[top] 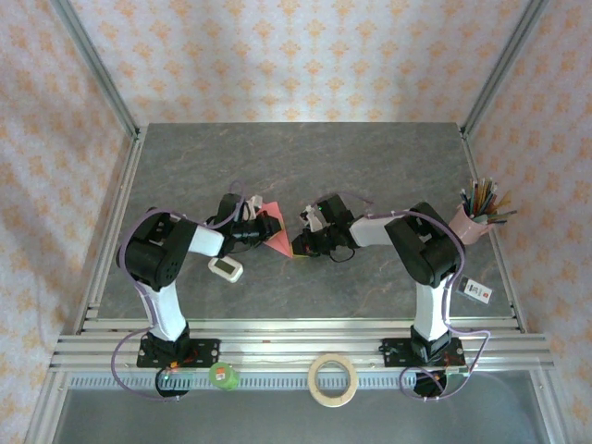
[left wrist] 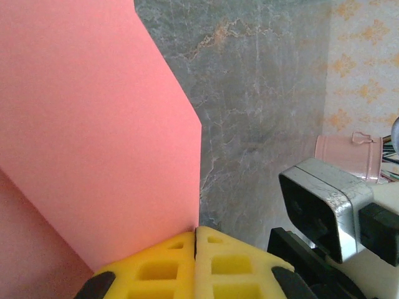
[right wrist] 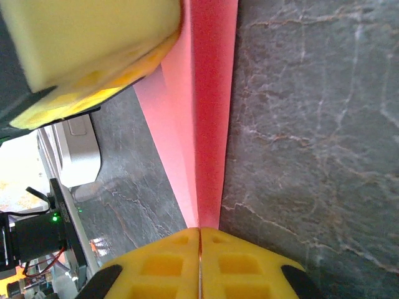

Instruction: Fold a paper plane with a square sheet of paper (pick it up from the middle)

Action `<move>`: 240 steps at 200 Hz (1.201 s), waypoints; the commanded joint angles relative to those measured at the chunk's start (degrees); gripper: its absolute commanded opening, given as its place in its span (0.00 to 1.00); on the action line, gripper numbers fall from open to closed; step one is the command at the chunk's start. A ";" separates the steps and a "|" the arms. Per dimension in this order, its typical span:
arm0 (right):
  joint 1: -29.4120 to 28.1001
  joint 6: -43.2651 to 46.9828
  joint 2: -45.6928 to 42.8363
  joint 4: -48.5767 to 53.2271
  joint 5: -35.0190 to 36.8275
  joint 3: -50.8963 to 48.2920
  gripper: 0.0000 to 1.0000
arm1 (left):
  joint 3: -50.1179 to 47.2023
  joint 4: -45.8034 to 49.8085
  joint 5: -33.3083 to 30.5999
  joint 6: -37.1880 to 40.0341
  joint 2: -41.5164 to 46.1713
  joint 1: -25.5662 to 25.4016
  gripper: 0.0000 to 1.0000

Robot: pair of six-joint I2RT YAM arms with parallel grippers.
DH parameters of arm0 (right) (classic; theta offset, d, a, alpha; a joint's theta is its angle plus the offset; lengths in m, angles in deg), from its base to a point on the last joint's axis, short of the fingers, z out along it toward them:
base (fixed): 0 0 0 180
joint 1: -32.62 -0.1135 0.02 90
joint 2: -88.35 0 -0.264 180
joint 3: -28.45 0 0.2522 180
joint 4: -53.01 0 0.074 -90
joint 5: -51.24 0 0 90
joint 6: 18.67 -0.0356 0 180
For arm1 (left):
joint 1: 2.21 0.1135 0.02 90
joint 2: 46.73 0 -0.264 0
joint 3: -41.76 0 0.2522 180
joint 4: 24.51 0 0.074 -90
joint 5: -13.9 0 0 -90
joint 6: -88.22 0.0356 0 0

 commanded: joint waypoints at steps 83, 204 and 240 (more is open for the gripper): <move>-0.07 0.35 1.97 8.29 5.90 -0.92 0.09 | 2.01 2.24 -0.43 1.86 -1.76 -0.38 0.06; -0.06 0.08 1.84 8.11 5.98 -1.22 0.09 | 2.19 4.51 -1.70 2.01 -2.59 -0.47 0.05; -0.09 0.08 1.65 8.11 6.25 -1.28 0.09 | 2.29 5.09 -2.13 2.10 -2.65 -0.48 0.05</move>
